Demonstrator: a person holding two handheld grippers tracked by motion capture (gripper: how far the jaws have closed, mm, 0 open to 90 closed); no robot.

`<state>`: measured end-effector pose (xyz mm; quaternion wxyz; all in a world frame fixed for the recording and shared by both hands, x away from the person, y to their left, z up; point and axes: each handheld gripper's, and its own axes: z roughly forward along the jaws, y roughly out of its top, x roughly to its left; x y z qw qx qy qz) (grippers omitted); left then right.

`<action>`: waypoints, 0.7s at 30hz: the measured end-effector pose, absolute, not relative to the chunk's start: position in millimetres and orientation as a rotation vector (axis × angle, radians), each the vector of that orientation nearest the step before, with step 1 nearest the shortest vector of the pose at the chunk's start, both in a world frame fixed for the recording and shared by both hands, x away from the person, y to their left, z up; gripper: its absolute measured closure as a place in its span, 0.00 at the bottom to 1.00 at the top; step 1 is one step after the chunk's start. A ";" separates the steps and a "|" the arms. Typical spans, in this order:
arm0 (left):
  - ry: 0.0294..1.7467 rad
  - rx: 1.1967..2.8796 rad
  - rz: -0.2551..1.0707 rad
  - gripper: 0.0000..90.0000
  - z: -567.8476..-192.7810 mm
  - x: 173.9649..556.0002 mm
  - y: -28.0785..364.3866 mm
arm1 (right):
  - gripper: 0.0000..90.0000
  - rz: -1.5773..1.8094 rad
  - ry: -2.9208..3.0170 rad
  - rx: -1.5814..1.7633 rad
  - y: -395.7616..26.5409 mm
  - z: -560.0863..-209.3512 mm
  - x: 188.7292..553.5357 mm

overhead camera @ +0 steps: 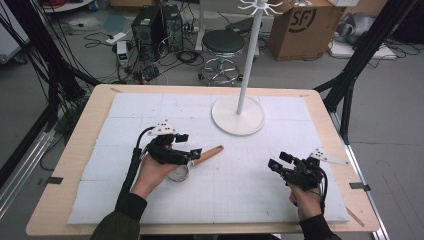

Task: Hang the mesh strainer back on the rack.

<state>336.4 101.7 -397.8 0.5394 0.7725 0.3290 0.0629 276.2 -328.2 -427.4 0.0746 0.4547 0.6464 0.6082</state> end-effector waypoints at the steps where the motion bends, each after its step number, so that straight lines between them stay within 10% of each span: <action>1: 0.789 1.857 0.145 0.23 -400.2 337.6 99.9 | 0.20 1.823 1.939 1.364 -328.1 -427.3 276.2; 21: 0.797 2.202 0.104 0.39 -426.1 352.4 74.9 | 0.20 1.812 1.941 1.379 -327.7 -428.7 277.4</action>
